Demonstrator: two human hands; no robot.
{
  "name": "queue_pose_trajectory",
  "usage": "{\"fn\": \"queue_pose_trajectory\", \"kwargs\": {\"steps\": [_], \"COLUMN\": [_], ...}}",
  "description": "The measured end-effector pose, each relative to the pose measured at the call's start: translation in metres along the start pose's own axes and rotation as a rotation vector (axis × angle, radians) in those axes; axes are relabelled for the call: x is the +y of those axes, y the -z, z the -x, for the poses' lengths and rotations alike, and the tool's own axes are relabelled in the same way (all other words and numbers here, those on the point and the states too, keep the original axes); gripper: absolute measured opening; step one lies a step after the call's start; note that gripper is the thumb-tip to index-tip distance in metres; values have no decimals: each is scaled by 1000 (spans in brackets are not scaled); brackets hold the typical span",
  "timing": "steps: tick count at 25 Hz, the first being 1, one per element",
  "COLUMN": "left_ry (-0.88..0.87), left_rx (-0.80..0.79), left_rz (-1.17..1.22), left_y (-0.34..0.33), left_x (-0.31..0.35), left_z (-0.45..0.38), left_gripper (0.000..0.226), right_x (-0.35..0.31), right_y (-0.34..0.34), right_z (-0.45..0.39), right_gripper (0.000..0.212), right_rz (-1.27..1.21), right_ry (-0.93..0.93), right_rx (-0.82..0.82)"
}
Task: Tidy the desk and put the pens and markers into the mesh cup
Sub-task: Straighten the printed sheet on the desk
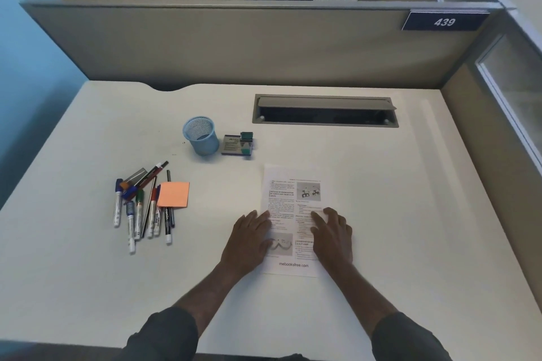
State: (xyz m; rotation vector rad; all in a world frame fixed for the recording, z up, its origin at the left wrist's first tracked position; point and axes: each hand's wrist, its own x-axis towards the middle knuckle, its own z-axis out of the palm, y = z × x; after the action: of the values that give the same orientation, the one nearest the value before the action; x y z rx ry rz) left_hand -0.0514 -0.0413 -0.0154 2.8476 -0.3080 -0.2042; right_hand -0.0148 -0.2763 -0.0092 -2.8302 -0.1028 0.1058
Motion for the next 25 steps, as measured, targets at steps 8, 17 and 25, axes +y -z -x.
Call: {"fn": "queue_pose_trajectory", "kwargs": {"steps": [8,17,25], "left_ry": [-11,25,177], "left_rx": [0,116,189], "left_rz": [57,126,196], "left_y": [2,19,48], "left_x": [-5,-20,-50], "left_z": [0,-11,-40], "left_gripper": [46,40,42], "right_x": [-3,-7,-53], "right_y": [-3,-6,-6], "right_z": [0,-6,-47], "right_gripper": [38,37,38], "right_rz": [26,-35,-95], "right_ry": [12,-20,100], "right_rx": [35,95,148]}}
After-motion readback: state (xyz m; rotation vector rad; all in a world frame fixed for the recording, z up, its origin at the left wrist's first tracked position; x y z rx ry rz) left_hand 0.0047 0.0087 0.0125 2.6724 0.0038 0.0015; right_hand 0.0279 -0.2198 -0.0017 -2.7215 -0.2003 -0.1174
